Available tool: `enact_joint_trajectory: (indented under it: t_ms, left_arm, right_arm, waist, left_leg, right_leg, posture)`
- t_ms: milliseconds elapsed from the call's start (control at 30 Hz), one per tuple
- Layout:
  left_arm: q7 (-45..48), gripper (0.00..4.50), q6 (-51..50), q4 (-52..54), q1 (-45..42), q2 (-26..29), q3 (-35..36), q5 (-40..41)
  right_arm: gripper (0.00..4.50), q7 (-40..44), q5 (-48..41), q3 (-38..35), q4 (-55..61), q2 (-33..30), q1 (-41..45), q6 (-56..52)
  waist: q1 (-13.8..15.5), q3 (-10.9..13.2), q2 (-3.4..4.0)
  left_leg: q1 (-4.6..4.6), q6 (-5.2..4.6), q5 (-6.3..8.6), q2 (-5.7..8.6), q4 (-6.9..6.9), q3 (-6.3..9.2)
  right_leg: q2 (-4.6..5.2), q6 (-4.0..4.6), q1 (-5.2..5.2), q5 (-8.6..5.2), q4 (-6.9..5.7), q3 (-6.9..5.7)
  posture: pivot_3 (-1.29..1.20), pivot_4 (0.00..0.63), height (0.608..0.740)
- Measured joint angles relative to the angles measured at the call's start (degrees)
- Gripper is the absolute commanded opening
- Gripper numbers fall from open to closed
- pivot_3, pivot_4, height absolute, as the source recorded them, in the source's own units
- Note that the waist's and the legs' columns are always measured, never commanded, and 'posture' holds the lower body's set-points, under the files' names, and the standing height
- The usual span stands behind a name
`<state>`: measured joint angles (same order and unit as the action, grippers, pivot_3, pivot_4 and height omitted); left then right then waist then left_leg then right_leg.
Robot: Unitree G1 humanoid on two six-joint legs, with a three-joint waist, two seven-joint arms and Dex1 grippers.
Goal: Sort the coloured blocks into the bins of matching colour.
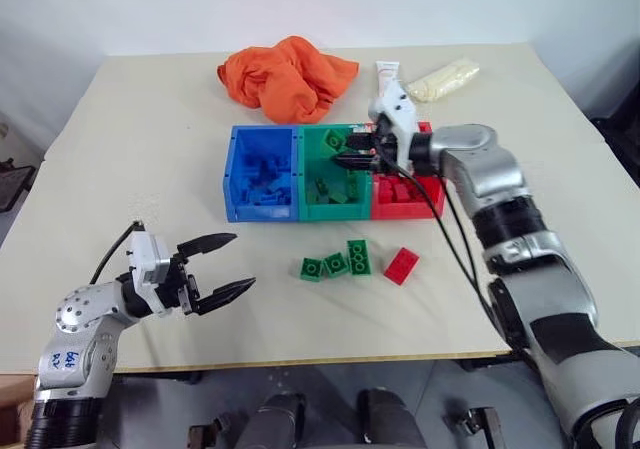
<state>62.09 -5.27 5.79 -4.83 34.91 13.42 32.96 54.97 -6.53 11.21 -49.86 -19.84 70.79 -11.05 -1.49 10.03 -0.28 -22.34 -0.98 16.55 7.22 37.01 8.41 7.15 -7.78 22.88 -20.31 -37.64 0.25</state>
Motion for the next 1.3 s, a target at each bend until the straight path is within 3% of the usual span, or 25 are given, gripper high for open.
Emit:
enact_joint_trajectory:
  t_ms: [133, 367, 633, 767, 900, 1067, 1300]
  left_arm:
    - [0.05, 4.50, 0.13, -0.30, -0.72, 0.08, 0.00, -0.20]
    - [0.87, 4.50, 0.17, -2.35, -1.94, 0.28, -0.13, -0.51]
    - [3.52, 4.50, 0.32, -7.71, -6.49, 1.13, -1.42, -1.39]
    - [4.87, 4.50, 0.69, -9.20, -8.52, 1.09, -2.45, -1.67]
    - [5.98, 4.50, 1.14, -11.44, -8.93, 1.11, -2.71, -1.86]
    - [6.47, 4.50, 1.68, -12.28, -10.47, 1.09, -3.04, -1.98]
    - [6.37, 4.50, 1.83, -12.42, -10.03, -0.26, -3.90, -2.13]
  right_arm:
    - [4.45, 0.04, 1.79, -0.53, -4.69, 0.01, 0.69, 4.77]
    - [4.48, 6.05, 0.60, -3.40, 2.12, -3.38, -1.72, 5.75]
    - [4.48, 20.35, -13.32, -9.91, 43.71, -22.57, -30.62, -9.97]
    - [4.48, 21.15, -15.71, -15.40, 53.46, -31.47, -41.88, -13.49]
    - [4.48, 21.97, -15.59, -19.28, 55.97, -37.69, -53.01, -13.92]
    - [4.48, 22.14, -14.42, -18.35, 56.27, -38.65, -53.79, -11.42]
    - [4.48, 23.85, -8.65, -6.79, 49.42, -33.99, -42.24, -4.41]
  waist:
    - [-0.48, 0.00, 0.00]
    - [-1.14, 0.00, 0.00]
    - [1.13, 0.02, 0.03]
    - [1.44, 0.02, 0.01]
    - [1.37, 0.03, 0.00]
    - [1.22, 0.03, -0.01]
    - [1.33, 0.04, -0.03]
  left_leg:
    - [0.00, 0.01, 0.00, -0.01, -0.01, 0.01]
    - [0.00, 0.09, 0.00, -0.08, 0.04, -0.02]
    - [-0.27, 0.03, 0.11, -0.01, 0.17, -0.06]
    - [-0.21, 0.02, 0.10, -0.11, 0.22, -0.38]
    - [-0.09, -0.01, 0.08, -0.15, 0.20, -0.72]
    - [0.03, -0.02, 0.09, -0.32, 0.20, -1.07]
    - [0.02, 0.04, 0.16, -0.49, 0.20, -1.11]
  right_leg:
    - [-0.01, 0.00, 0.03, 0.00, -0.03, -0.01]
    - [-0.07, 0.00, 0.11, 0.00, -0.11, 0.03]
    - [-0.01, 0.00, 0.27, 0.00, -0.02, 0.06]
    - [-0.05, 0.00, 0.33, 0.00, 0.07, 0.05]
    - [-0.09, 0.00, 0.34, 0.00, 0.04, 0.07]
    - [-0.21, 0.00, 0.33, 0.00, 0.05, 0.22]
    - [-0.39, 0.04, 0.39, 0.02, 0.10, 0.26]
  posture:
    - [0.00, 0.150, 0.740]
    - [0.00, 0.150, 0.740]
    - [0.00, 0.150, 0.740]
    - [0.00, 0.150, 0.740]
    - [0.00, 0.150, 0.740]
    - [0.00, 0.150, 0.740]
    - [0.00, 0.150, 0.740]
